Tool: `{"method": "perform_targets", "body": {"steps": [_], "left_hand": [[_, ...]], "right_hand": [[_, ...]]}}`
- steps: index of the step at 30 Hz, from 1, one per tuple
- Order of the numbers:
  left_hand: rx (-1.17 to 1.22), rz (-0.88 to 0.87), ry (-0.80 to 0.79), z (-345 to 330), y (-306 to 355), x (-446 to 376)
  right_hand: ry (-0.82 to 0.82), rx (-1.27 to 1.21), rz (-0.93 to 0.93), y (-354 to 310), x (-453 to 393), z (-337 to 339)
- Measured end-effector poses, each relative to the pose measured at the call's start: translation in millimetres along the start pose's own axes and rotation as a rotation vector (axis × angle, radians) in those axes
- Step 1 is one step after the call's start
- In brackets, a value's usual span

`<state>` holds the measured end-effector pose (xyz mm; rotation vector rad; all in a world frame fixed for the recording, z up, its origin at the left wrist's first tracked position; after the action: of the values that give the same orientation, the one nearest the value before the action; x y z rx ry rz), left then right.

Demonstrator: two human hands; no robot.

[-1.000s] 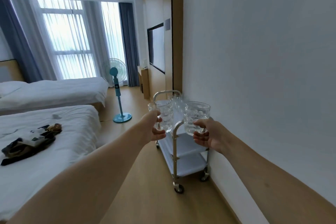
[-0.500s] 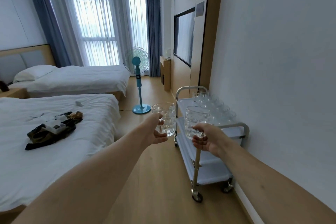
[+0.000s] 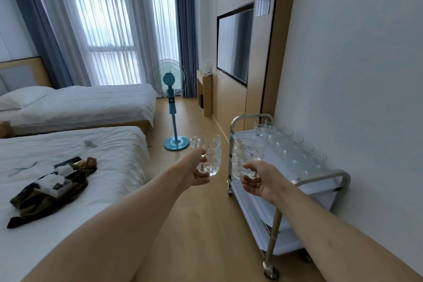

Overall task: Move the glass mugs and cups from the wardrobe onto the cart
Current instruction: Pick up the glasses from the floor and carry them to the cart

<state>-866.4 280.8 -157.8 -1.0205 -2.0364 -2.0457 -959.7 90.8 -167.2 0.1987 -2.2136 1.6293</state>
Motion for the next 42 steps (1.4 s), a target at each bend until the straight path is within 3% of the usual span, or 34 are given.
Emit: {"method": "perform_targets", "body": {"steps": [12,23,42], "left_hand": [[0.002,0.028,0.008,64.7,45.6,-111.3],[-0.05,0.036,0.083,100.1,144.7,-273.0],[-0.175,0.134,-0.205,156.0,227.5,-510.5]], "right_hand": [[-0.004,0.012,-0.061,-21.1,-138.9,-28.0],[-0.022,-0.055,-0.085,-79.3,-321.8,-27.4],[0.278,-0.17,-0.094,-105.2,-510.0,-52.4]]}}
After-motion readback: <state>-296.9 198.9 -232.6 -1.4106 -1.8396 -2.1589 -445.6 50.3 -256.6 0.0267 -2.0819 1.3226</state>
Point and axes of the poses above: each hand's wrist, its own x-axis away from the middle knuckle, its own z-axis out of the back of the hand, y = z × x, the point moved 4 cm from there along -x, towards the middle knuckle, and after that the axes turned 12 degrees about -y, right-handed, at the moved point
